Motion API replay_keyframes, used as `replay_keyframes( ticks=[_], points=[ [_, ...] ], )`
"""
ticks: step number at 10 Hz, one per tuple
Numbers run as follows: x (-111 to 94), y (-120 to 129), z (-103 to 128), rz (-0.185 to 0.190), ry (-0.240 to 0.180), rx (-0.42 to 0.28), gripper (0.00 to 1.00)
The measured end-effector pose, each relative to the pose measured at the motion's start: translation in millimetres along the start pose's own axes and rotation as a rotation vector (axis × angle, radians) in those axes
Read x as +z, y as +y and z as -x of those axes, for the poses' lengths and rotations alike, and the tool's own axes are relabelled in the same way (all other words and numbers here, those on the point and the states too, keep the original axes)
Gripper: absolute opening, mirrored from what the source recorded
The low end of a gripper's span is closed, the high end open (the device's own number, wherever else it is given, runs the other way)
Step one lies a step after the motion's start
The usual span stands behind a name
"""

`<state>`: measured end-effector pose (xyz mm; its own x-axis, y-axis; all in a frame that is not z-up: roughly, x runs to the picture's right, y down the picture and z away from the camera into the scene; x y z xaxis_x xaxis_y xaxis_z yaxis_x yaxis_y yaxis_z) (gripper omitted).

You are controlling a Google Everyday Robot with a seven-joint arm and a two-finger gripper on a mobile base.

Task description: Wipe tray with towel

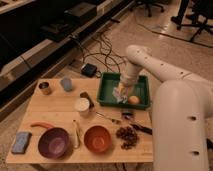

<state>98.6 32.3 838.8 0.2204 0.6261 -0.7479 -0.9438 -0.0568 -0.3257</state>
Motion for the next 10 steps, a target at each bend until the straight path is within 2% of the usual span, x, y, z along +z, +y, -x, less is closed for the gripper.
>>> replay_keyframes(
  ticks=[2,6,8,10],
  points=[
    [9.7,4.1,15.4,0.021,0.025,-0.009,0.0],
    [20.5,-1.3,51.1,0.043,0.037,0.001,0.0],
    [30.1,-11.3,66.1,0.03,0.037,0.025,0.0],
    [44.8,-27.9,79.5,-0.002,0.018,0.051,0.0]
  ],
)
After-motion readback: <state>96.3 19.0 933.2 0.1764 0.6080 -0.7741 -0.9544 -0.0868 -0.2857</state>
